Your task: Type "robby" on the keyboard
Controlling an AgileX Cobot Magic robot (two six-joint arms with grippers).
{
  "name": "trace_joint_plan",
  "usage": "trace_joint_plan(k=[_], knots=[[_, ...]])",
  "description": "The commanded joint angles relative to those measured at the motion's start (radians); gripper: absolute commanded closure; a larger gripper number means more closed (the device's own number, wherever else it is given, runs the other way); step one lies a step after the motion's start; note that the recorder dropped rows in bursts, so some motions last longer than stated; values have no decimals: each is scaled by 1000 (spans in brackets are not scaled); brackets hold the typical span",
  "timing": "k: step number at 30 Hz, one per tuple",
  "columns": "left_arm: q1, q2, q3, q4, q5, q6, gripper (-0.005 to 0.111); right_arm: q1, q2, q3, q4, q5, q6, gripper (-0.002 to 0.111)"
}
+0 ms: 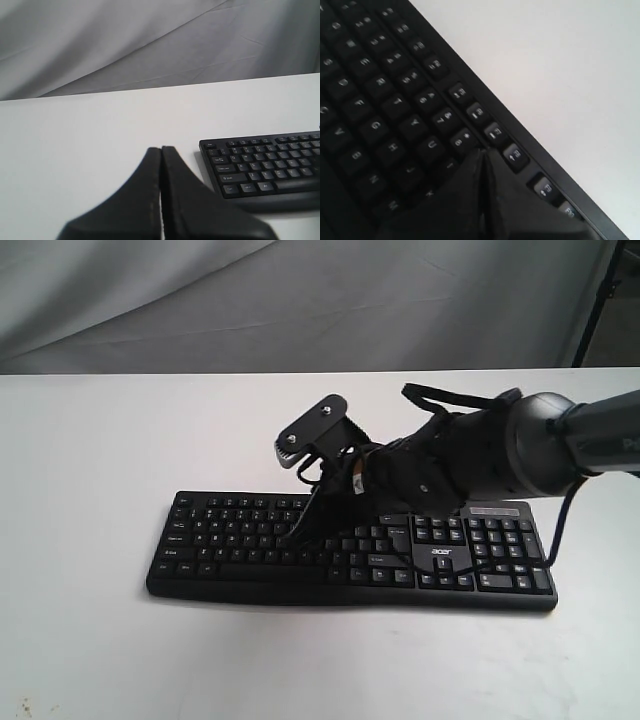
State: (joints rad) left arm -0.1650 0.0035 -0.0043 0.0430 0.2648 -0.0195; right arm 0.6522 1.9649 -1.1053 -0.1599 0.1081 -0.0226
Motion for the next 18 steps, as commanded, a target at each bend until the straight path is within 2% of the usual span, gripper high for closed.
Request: trace_joint_plan(k=[1, 18], knots=[[-6, -3, 4, 5, -7, -3, 107, -14, -13, 14, 2, -26, -1, 108], [-6, -3, 4, 5, -7, -3, 107, -3, 6, 32, 2, -51, -2, 108]])
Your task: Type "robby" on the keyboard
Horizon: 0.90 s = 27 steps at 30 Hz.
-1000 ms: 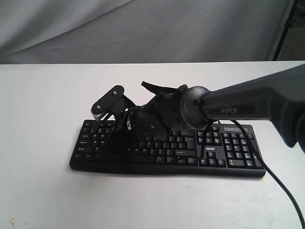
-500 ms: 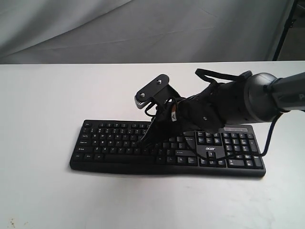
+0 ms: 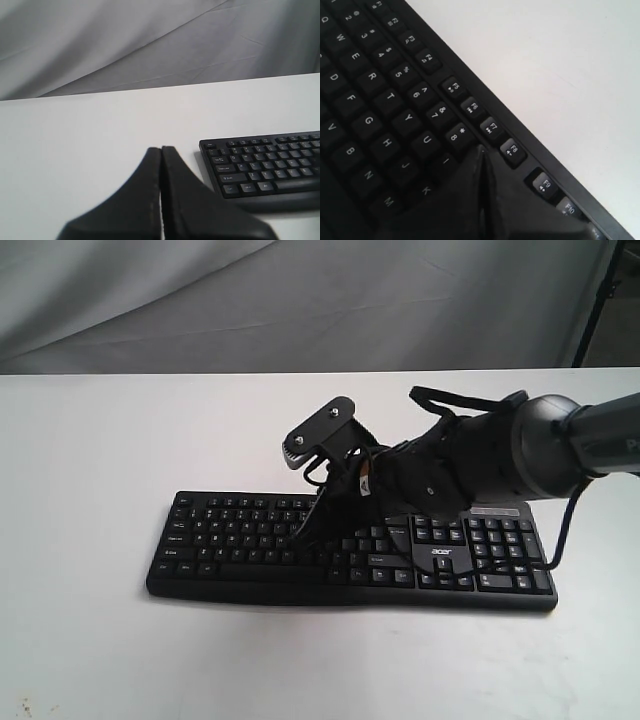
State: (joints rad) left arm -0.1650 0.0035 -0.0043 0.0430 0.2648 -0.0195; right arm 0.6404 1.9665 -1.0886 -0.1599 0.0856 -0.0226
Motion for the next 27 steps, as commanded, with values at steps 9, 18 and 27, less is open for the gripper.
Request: trace_joint_plan(k=[9, 18, 27], knots=[[-6, -3, 4, 5, -7, -3, 107, 9, 16, 16, 2, -25, -2, 108], [-6, -3, 4, 5, -7, -3, 107, 9, 18, 16, 2, -19, -2, 108], [-6, -3, 4, 5, -7, -3, 107, 9, 47, 16, 2, -24, -14, 108]])
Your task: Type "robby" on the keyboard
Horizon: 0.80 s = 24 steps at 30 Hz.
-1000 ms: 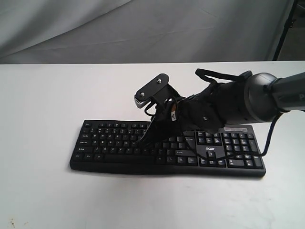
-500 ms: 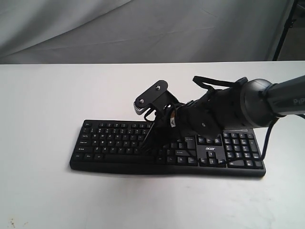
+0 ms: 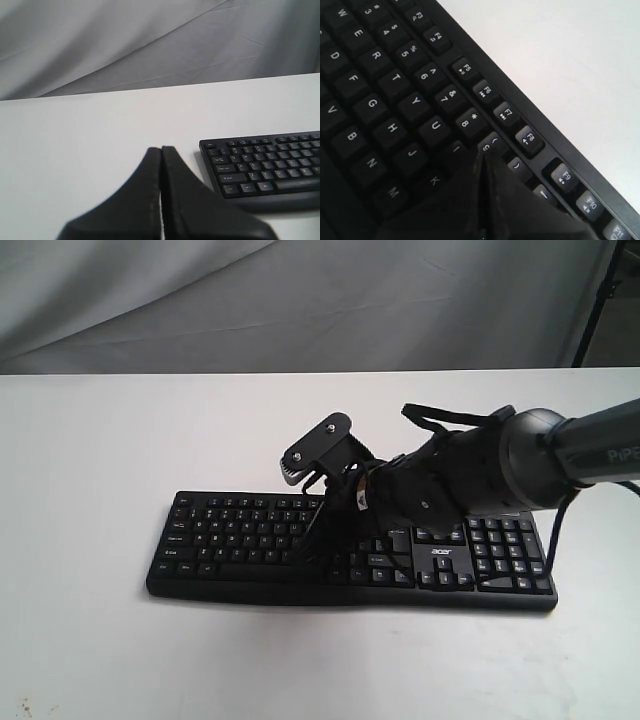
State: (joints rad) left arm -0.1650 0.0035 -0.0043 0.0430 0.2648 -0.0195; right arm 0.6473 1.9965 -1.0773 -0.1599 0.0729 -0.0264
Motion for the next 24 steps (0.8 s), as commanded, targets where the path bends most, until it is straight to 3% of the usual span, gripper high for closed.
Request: trace_joint_plan(k=[1, 16, 24], knots=[[-6, -3, 4, 5, -7, -3, 107, 2, 22, 4, 2, -12, -10, 108], [-6, -3, 4, 5, -7, -3, 107, 5, -30, 4, 2, 11, -19, 108], [-6, -3, 4, 5, -7, -3, 107, 98, -62, -29, 10, 71, -28, 108]])
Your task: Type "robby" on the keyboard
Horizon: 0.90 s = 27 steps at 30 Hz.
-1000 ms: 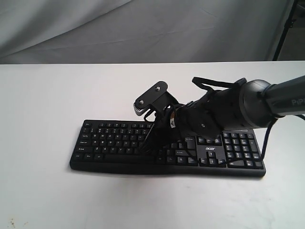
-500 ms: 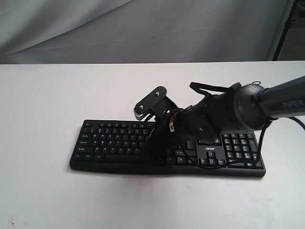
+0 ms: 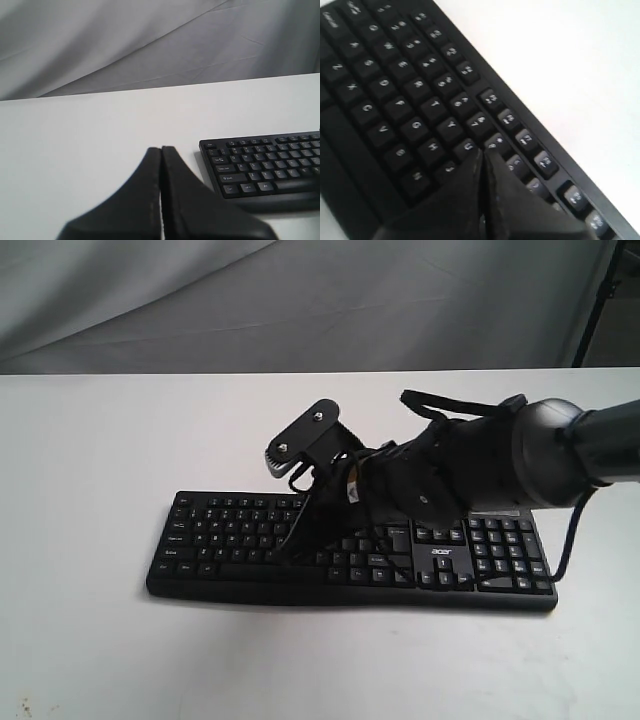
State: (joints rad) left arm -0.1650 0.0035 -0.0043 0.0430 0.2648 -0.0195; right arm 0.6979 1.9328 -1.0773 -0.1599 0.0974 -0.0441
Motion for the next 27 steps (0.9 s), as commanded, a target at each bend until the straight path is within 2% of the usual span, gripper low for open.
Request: trace_joint_plan(k=[1, 4, 27], knots=[[-6, -3, 4, 5, -7, -3, 107, 63, 9, -44, 12, 46, -11, 108], [-6, -3, 4, 5, -7, -3, 107, 93, 27, -83, 12, 46, -11, 108], [-6, -3, 4, 5, -7, -3, 107, 109, 110, -87, 29, -1, -11, 108]])
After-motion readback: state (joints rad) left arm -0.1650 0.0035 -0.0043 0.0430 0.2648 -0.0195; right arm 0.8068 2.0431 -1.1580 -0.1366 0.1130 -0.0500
